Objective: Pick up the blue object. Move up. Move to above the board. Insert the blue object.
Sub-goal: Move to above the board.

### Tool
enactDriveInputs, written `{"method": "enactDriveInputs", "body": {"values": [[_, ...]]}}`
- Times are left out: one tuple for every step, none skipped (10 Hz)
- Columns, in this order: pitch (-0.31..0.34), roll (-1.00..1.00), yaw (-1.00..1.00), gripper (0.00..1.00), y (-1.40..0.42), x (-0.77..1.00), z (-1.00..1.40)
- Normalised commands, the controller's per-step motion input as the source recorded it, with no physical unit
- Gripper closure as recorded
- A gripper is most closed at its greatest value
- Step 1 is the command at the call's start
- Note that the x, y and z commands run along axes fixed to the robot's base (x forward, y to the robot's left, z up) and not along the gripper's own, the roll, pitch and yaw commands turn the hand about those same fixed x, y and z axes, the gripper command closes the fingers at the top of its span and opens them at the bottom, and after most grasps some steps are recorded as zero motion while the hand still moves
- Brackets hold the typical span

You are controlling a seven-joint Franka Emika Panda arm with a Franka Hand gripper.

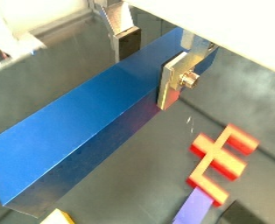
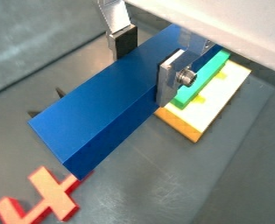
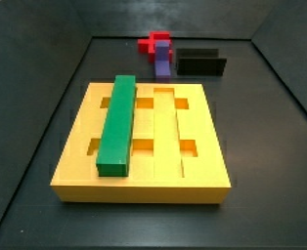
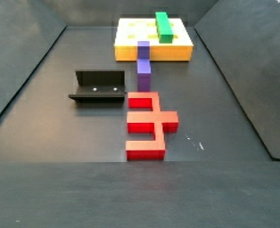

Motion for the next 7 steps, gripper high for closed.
{"method": "enactDriveInputs", "body": {"values": [[0.211, 0.07, -0.02, 1.00, -1.40, 0.49, 0.25], [0.208, 0.09, 0.00, 1.00, -1.40, 0.49, 0.23], [0.238, 0.08, 0.01, 1.00, -1.40, 0.52, 0.22], [0.226, 0.00, 0.00, 1.00, -1.40, 0.56, 0.23], [0.194, 0.01, 0.00, 1.00, -1.40, 0.56, 0.24], [0.160, 0.02, 0.01, 1.00, -1.40, 0.56, 0.24], [0.151, 0.02, 0.01, 1.00, -1.40, 0.59, 0.24]]}}
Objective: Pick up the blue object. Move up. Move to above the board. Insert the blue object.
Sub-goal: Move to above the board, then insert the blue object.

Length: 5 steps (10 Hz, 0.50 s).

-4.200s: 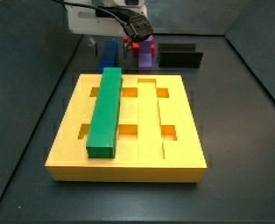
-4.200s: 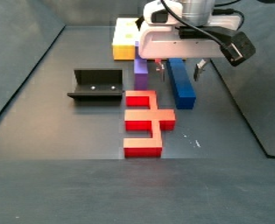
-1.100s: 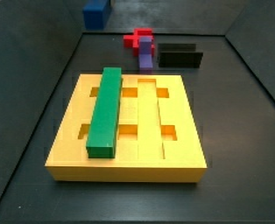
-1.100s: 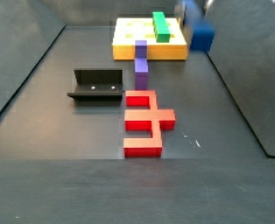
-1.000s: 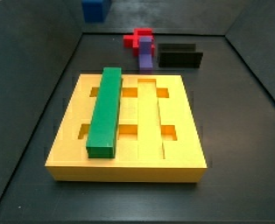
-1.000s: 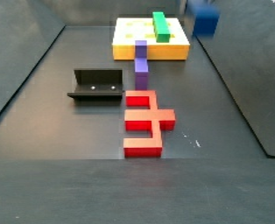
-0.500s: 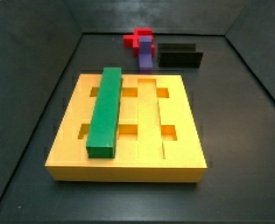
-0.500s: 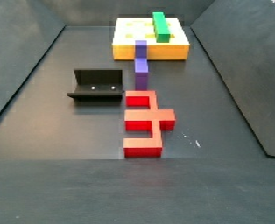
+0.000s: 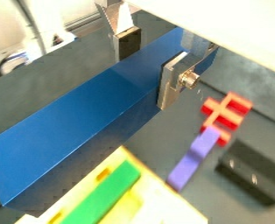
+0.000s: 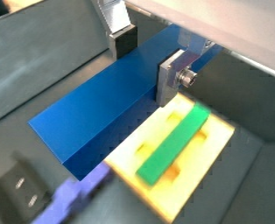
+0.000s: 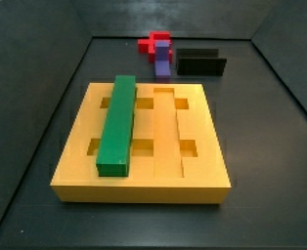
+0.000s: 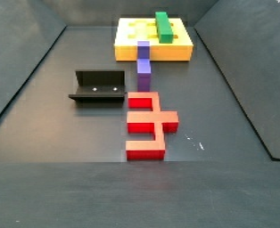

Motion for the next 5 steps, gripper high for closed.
{"method": "enactDriveInputs", "body": {"values": [[0.146, 0.03, 0.01, 1.00, -0.61, 0.31, 0.11], [0.132, 0.03, 0.01, 1.00, -0.40, 0.23, 0.09], [0.075, 0.04, 0.01, 1.00, -0.21, 0.11, 0.06], [0.024, 0.01, 0.00, 1.00, 0.00, 0.00, -0.05], [0.000, 0.00, 0.00, 1.00, 0.00, 0.00, -0.02]]}}
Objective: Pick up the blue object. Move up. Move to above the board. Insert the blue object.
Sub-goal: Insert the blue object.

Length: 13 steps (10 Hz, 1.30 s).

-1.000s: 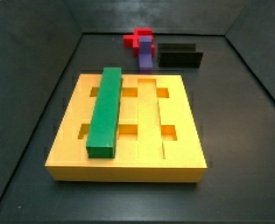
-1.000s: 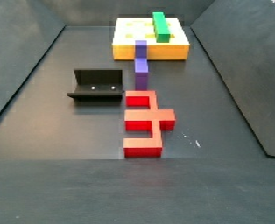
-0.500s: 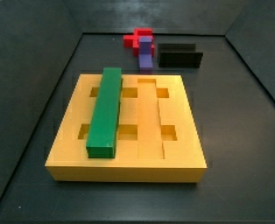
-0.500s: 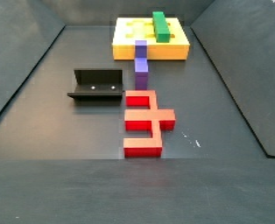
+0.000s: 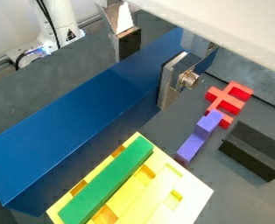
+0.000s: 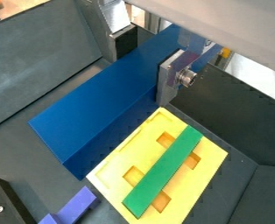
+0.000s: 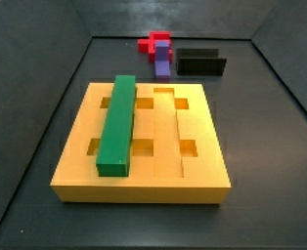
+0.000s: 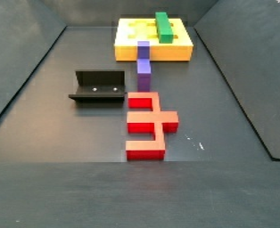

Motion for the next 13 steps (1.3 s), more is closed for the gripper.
{"method": "enactDriveInputs", "body": {"values": [[-0.013, -0.04, -0.11, 1.00, -0.02, 0.29, -0.24], [-0.144, 0.00, -0.07, 1.00, -0.21, 0.18, -0.74], [-0.036, 0.08, 0.00, 1.00, -0.20, 0.37, -1.00], [-0.010, 0.09, 0.00, 1.00, -0.21, 0.38, -1.00], [0.000, 0.11, 0.06, 1.00, -0.13, 0.31, -1.00], [-0.006, 0.08, 0.23, 1.00, -0.15, 0.16, -1.00], [0.000, 0.08, 0.37, 1.00, -0.18, 0.00, -1.00], [-0.014, 0.12, 0.36, 1.00, -0.09, 0.00, -1.00], [-0.014, 0.15, 0.27, 1.00, 0.00, 0.04, -0.98], [0.000, 0.16, 0.20, 1.00, 0.00, 0.14, -0.90], [0.003, 0.11, 0.07, 1.00, 0.00, 0.24, -0.77], [0.000, 0.15, 0.00, 1.00, -0.03, 0.16, -0.65], [0.000, 0.18, 0.01, 1.00, -0.01, 0.02, -0.54]]}}
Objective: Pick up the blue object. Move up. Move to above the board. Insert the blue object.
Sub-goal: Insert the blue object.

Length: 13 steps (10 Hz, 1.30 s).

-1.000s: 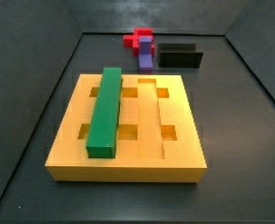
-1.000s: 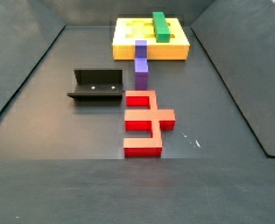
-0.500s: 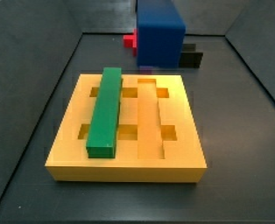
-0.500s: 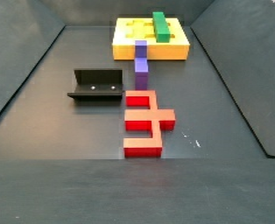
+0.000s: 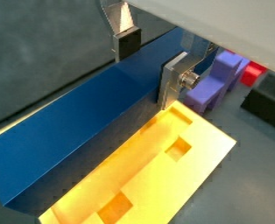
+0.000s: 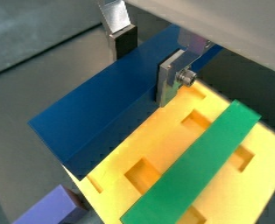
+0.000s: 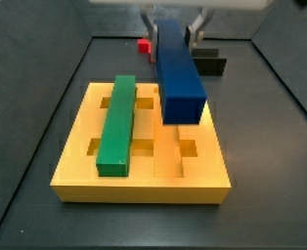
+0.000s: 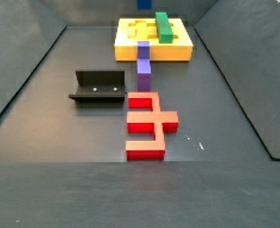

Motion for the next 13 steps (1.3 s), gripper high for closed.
{"method": "enactDriveInputs", "body": {"values": [[-0.003, 0.10, 0.03, 1.00, 0.00, 0.00, -0.37], [0.000, 0.05, 0.00, 1.00, 0.00, -0.04, -0.25], [0.000, 0.02, 0.00, 1.00, 0.00, 0.00, -0.15], [0.000, 0.01, 0.00, 1.00, 0.00, 0.00, -0.14], [0.000, 0.07, 0.02, 1.00, -0.09, 0.06, -0.29], [0.000, 0.09, 0.06, 1.00, -0.11, 0.21, -0.37], [0.000, 0.07, 0.04, 1.00, -0.07, 0.24, -0.49], [-0.027, 0.00, 0.00, 1.00, -0.03, 0.18, -0.57], [-0.123, -0.05, -0.07, 1.00, 0.00, 0.00, -0.43], [-0.130, -0.08, -0.07, 1.00, 0.00, 0.00, -0.29], [-0.067, -0.03, -0.24, 1.00, 0.00, 0.00, -0.17], [-0.124, -0.08, -0.26, 1.00, 0.00, 0.00, -0.11], [-0.116, -0.06, -0.15, 1.00, 0.00, 0.00, -0.13]]}}
